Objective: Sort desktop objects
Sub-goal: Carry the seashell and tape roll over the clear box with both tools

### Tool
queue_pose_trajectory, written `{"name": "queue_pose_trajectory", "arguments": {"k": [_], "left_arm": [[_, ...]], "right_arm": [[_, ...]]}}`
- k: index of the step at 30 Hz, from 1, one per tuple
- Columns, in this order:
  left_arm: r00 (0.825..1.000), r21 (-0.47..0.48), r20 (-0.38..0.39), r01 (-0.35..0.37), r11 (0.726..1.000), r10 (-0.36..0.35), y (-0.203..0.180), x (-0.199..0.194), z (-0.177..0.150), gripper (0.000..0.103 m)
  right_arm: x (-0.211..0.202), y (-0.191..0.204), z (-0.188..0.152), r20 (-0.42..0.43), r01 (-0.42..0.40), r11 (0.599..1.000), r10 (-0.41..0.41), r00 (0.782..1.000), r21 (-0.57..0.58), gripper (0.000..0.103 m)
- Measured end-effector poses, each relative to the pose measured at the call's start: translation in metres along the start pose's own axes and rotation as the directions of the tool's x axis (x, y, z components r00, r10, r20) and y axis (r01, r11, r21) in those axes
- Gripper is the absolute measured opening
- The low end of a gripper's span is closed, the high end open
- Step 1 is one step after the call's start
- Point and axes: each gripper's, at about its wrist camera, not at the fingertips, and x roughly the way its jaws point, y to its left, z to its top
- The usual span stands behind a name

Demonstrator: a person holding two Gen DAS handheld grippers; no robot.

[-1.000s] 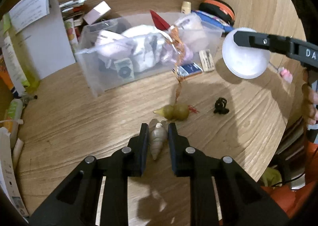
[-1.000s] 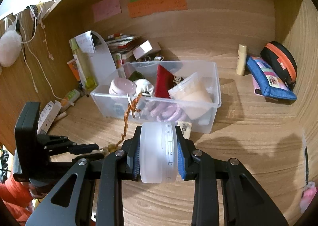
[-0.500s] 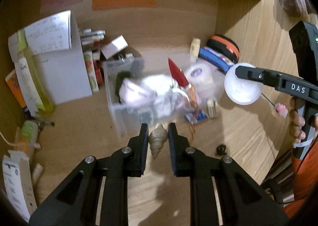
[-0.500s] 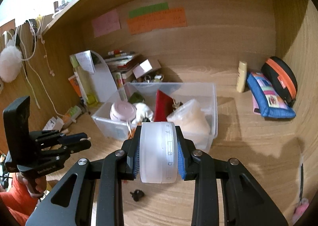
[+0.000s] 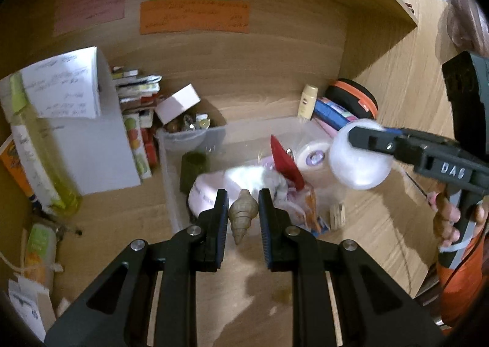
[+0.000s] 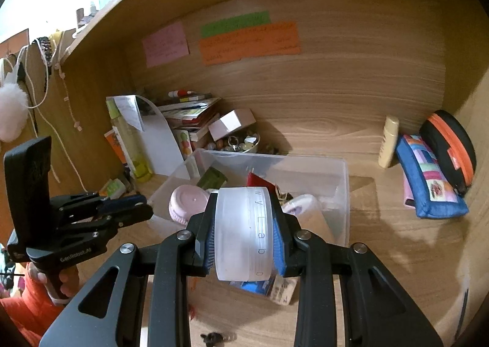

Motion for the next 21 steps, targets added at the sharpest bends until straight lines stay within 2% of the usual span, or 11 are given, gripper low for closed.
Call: {"name": "queue_pose_trajectory", "arguments": {"k": [9,17,19,21], "left_arm": [[0.998,-0.009,-0.021,0.053,0.999,-0.053,0.004,0.034,0.03,0.019],[0.989,-0.045,-0.121,0.077,0.996,-0.082,0.014,0.071,0.017,0.019],[0.98,-0.071,-0.152,0.115,0.991,-0.125,0.017,0.079,0.015,0.019],[0.978,-0.074,-0.163,0.116,0.991,-0.127,0.016,0.081,0.013,0.019]], "right_arm": [[0.033,-0.001,0.025,-0.012,-0.031,1.0,0.031,0.999,-0.001,0.027],[0.083,-0.008,0.012,-0.1,-0.047,0.999,0.048,0.994,0.013,0.027],[0.086,-0.011,0.01,-0.108,-0.05,0.998,0.052,0.993,0.024,0.027],[0.086,-0.012,0.009,-0.105,-0.045,0.999,0.047,0.993,0.021,0.028]]}}
